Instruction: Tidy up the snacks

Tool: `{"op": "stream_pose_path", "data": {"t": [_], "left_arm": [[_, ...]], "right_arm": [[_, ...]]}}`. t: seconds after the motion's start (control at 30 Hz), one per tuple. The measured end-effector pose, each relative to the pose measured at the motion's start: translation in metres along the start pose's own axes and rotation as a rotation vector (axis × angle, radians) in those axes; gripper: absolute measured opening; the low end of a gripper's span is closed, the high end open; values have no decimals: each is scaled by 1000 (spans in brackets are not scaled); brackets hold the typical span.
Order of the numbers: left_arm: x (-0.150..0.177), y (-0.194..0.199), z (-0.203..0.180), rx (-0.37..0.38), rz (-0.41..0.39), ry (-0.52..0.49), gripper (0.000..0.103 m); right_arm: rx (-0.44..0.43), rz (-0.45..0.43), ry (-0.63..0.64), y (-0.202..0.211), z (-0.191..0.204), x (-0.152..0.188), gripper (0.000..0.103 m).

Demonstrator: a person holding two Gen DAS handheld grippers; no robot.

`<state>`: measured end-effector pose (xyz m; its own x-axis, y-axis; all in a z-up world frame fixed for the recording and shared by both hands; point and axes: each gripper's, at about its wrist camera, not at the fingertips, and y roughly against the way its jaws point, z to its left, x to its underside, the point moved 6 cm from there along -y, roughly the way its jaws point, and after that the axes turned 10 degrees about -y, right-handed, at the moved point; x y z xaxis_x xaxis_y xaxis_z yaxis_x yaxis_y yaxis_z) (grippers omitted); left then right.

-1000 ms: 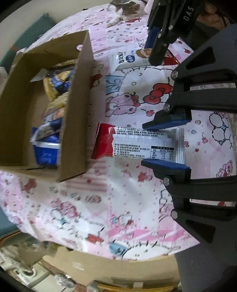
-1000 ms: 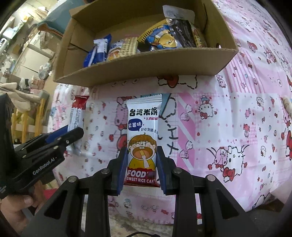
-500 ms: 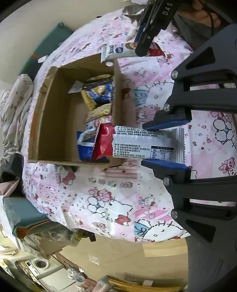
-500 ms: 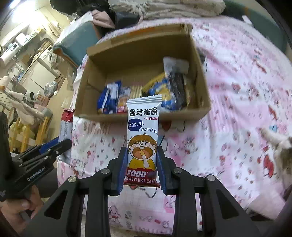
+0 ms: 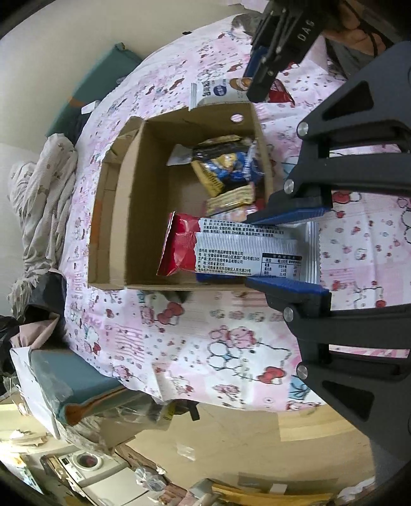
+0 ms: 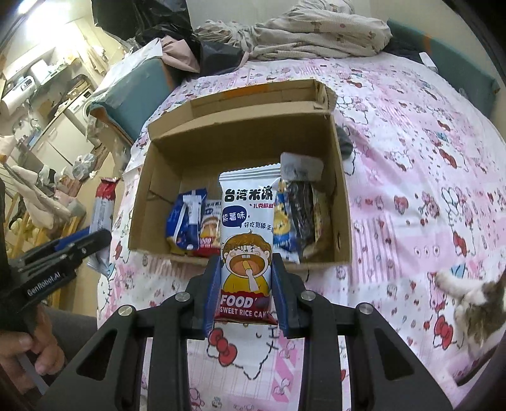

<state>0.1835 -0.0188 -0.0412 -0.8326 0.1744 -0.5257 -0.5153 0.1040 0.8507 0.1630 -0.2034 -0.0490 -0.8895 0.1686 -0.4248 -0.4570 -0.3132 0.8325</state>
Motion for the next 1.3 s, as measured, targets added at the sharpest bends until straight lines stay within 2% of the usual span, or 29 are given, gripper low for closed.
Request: {"op": "stream_pose_path", "data": {"t": [0.3,0.63,0.97,1.0,1.03,1.07,1.1,1.13,1.3], "left_arm": [[-30,-35,6,50,36,48,28],[-19,-87,-7,106,115,48,28],[-13,-94,-16,92,131,29,31],[-13,-92,-16,91,130,29,34],[-12,-90,-16,85,127,29,46],[-12,-87,-15,64,125,25,59],[-12,-82,-13,42,114,23,64],[-12,-77,-12,25,97,22,71],[-14,-47,-7,16,3,15,72]], "right_arm": [[-43,38,-47,-37,-3,-34,32],[-87,101,-98,-80,-8,-29,32],[-134,97,-135,-78,-10,-33,36],[-136,93,-138,-77,-11,-33,40],[-140,87,-142,-75,-11,-34,46],[-143,67,-151,-70,-13,-35,62],[-145,54,-155,-66,-15,-37,73],[-143,31,-157,-60,-16,-38,74],[-145,-33,-125,-32,-13,-37,92]]}}
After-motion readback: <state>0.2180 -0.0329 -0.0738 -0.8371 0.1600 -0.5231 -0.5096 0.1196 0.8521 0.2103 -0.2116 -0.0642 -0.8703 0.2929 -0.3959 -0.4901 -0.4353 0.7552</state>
